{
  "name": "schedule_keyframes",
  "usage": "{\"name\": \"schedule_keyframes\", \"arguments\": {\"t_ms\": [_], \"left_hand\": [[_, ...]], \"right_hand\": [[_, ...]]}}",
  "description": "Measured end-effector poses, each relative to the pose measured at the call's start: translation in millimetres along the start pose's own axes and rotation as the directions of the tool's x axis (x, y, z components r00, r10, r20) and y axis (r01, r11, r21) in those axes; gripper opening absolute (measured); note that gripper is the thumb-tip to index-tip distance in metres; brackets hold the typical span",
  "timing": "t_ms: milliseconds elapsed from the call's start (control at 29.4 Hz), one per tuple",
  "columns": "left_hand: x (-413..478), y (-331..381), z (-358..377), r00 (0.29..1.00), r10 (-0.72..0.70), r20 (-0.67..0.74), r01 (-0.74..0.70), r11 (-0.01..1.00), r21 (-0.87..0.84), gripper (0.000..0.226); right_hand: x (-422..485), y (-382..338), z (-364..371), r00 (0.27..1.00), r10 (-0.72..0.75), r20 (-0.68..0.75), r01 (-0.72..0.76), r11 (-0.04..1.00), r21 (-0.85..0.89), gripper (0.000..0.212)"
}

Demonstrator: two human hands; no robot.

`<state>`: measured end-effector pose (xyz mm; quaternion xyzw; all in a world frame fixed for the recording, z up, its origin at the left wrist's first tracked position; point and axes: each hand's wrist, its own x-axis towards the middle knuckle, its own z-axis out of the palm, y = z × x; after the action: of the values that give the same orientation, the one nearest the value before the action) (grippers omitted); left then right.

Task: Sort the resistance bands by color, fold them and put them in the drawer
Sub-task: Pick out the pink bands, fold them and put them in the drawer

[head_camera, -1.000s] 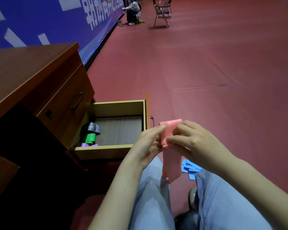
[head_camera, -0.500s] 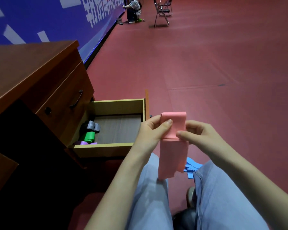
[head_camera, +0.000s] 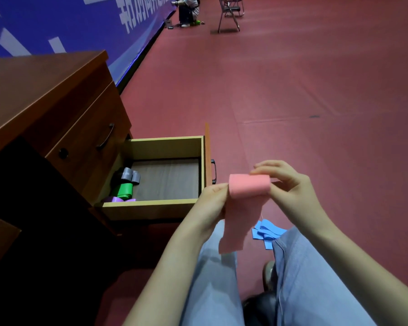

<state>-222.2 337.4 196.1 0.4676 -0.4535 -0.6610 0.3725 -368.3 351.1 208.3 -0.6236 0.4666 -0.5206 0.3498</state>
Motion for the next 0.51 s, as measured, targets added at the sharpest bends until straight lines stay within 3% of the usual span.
{"name": "schedule_keyframes", "arguments": {"t_ms": [68, 170, 238, 272, 374, 510], "left_hand": [[0, -1, 0, 0.999, -0.032, 0.022, 0.033, 0.996, -0.078, 0.025], [1, -1, 0, 0.995, -0.093, 0.035, 0.099, 0.970, -0.224, 0.028], [0, 0, -1, 0.993, -0.113, 0.019, 0.113, 0.939, -0.324, 0.031], [0, 0, -1, 0.995, -0.095, 0.017, 0.096, 0.942, -0.321, 0.032], [2, -5, 2, 0.999, 0.002, -0.038, -0.006, 0.994, -0.105, 0.028], [4, -4, 7, 0.985, 0.109, -0.134, -0.107, 0.994, 0.022, 0.021]], "right_hand": [[-6, 5, -1, 0.999, -0.042, 0.032, 0.045, 0.994, -0.103, 0.036], [-11, 9, -2, 0.997, -0.038, 0.068, 0.046, 0.991, -0.124, 0.028], [-12, 14, -3, 0.995, -0.032, 0.097, 0.045, 0.989, -0.142, 0.035], [-13, 18, -3, 0.994, -0.021, 0.108, 0.037, 0.988, -0.147, 0.041], [-17, 23, -1, 0.993, 0.034, 0.112, -0.022, 0.994, -0.104, 0.048], [-21, 19, 4, 0.998, 0.063, 0.019, -0.064, 0.997, 0.044, 0.051]]}}
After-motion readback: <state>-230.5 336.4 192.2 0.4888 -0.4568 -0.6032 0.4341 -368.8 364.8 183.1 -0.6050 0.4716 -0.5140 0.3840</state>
